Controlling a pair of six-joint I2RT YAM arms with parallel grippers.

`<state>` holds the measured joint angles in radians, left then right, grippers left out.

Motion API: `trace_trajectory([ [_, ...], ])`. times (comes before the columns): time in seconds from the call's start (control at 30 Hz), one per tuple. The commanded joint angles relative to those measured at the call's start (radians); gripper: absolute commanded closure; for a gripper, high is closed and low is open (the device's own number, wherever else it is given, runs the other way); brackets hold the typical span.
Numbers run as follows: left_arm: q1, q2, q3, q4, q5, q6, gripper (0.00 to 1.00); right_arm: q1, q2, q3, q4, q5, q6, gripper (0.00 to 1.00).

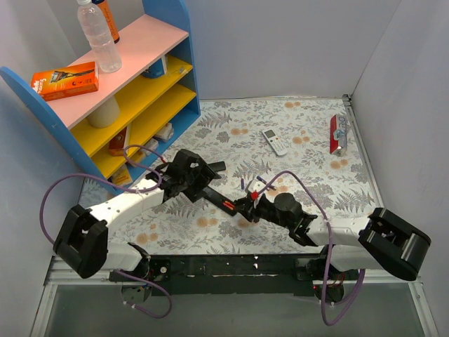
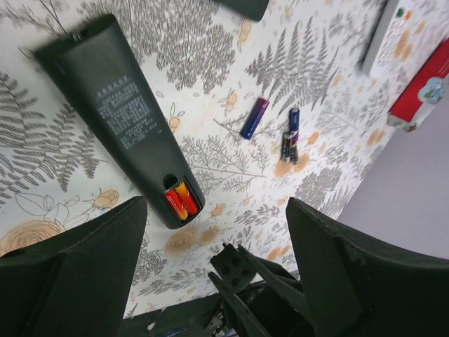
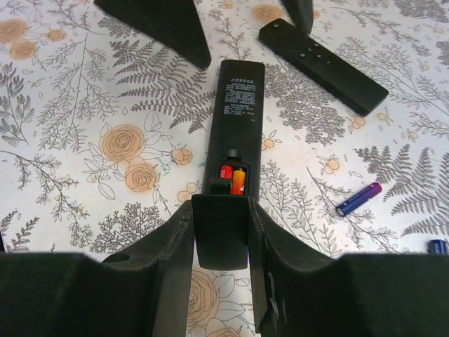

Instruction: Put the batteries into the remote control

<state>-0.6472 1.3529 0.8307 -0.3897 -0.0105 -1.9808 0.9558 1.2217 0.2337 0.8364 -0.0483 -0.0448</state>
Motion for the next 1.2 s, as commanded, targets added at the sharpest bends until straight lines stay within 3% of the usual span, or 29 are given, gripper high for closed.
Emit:
trace_trajectory([
  [0.0, 0.059, -0.080, -0.038, -0.026, -0.046, 0.066, 0.19, -0.005, 0.070, -0.002, 0.202, -0.061, 0.000, 0.99],
  [0.2, 0.116, -0.074, -0.067, -0.032, -0.014, 0.109, 0.19, -0.005, 0.177, -0.023, 0.323, -0.047, 0.036, 0.99],
  [0.6, 0.126, -0.041, -0.079, -0.020, -0.003, 0.112, 0.19, 0.023, 0.285, -0.014, 0.429, 0.031, 0.037, 0.99],
  [1.17, 0.126, -0.034, -0.079, -0.020, -0.002, 0.108, 0.19, 0.024, 0.338, 0.021, 0.457, 0.033, 0.037, 0.99],
])
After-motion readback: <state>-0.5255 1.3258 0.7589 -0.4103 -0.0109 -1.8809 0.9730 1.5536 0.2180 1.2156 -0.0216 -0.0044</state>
